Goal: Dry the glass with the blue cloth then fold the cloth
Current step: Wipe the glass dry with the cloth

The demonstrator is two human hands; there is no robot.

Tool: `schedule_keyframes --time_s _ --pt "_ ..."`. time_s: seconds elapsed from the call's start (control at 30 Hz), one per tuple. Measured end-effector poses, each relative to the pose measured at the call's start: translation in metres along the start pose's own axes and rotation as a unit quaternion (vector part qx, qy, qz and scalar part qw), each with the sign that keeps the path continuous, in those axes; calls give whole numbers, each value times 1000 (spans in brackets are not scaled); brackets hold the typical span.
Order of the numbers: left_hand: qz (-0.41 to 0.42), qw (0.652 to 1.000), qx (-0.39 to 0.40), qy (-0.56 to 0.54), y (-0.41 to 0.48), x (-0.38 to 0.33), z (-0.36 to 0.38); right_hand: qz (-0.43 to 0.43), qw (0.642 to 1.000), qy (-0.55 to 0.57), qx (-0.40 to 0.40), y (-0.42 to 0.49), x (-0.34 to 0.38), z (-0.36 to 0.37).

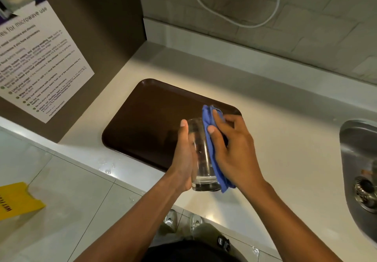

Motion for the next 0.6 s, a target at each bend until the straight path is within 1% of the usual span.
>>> schedule_keyframes --time_s 0.07,0.1,0.13,0.2,0.3,0.33,0.4,0.47,0.5,0.57,0.6 --pt "9 1000 -1 -20 8 -3 -2 -54 998 -29 4 -9 6 2" --pt "11 1000 2 -22 11 -7 -3 -70 997 -29 20 -19 3 3" --pt "10 1000 2 -18 13 -10 -7 -68 997 -14 39 -28 -2 3" --pt "-5 1000 -1 4 12 -9 -16 -19 997 29 62 -34 -12 2" --pt "-7 999 -18 46 8 -3 -16 27 999 30 20 -11 -16 1" --pt "-1 998 -16 59 10 0 -13 22 999 26 7 -4 -10 1" --pt "10 997 -26 72 17 2 -11 -25 1000 3 0 -4 3 4" --pt "-7 998 -33 49 22 -2 -12 -67 997 -33 12 -17 7 9" --pt "-8 999 -26 37 24 -3 -15 -71 997 -23 25 -25 5 12" --pt "-8 1000 -12 18 22 -2 -22 -25 996 70 48 -28 -1 12" --pt "-8 1000 -16 18 19 -1 -22 -3 995 80 51 -21 -3 12"
Point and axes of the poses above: each hand's wrist, its own y-axis towards the middle knuckle, its own z-axis out of the palm, x = y × z, the point moved 2 cm from there along y, towards the middle knuckle, and after that the axes turned 11 degrees about z, right-handed, at the moved point
